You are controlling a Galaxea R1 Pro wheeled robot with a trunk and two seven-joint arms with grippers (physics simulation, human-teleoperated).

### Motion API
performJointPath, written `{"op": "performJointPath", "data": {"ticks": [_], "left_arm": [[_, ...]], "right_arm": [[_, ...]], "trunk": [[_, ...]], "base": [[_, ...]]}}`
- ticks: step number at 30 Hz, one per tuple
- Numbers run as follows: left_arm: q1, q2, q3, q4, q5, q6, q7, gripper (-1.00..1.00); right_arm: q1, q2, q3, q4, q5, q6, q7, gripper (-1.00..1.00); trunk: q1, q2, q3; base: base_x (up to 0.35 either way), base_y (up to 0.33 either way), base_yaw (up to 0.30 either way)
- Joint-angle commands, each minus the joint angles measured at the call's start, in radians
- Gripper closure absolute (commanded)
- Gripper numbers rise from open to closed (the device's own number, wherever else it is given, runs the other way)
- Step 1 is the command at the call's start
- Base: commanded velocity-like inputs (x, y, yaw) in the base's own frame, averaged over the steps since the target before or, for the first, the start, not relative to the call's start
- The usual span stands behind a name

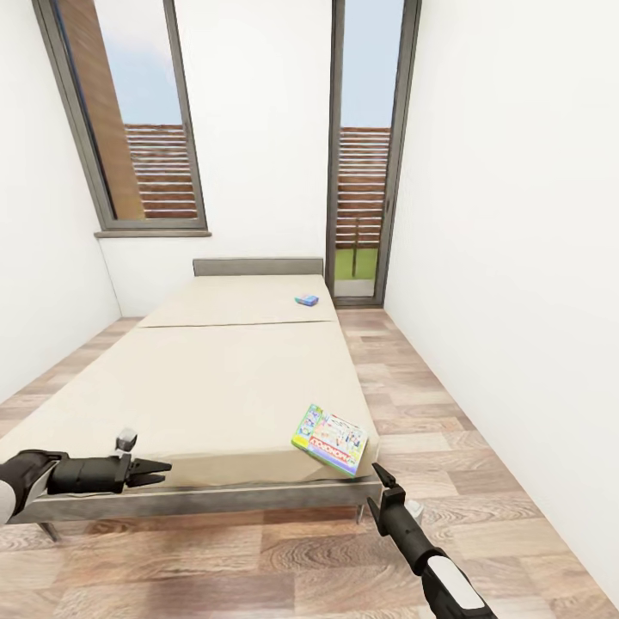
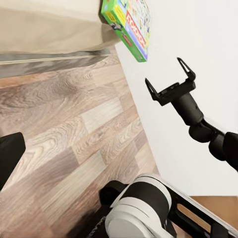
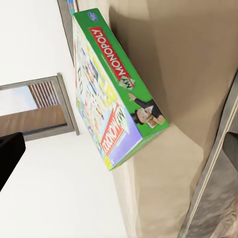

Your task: Put all the toys in the child's room - the three board games (two on the bed and one on the table), the two jigsaw puzzles on the table, and the tennis ball on the table - inside the toy box on the table in the child's room.

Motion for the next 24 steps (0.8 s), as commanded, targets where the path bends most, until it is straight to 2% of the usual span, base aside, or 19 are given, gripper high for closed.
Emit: {"op": "performJointPath", "data": {"ticks": [1,17,24], "left_arm": [[-0.001,0.0,0.002,-0.001,-0.008,0.011,-0.005,-1.0],[0.001,-0.004,-0.006,0.001,-0.009,0.001,-0.005,-1.0],[0.032,-0.002,-0.008,0.002,-0.01,0.0,-0.005,-1.0]], "right_arm": [[-0.001,0.001,-0.005,0.0,-0.008,0.009,0.001,-1.0],[-0.001,0.001,-0.005,0.001,-0.007,0.009,0.001,-1.0],[-0.001,-0.002,-0.005,0.003,-0.008,0.009,0.001,-1.0]], "trunk": [[0.0,0.0,-0.001],[0.0,0.0,-0.001],[0.0,0.0,-0.001]], "base": [[0.001,0.0,0.0],[0.0,0.0,0.0],[0.0,0.0,0.0]]}}
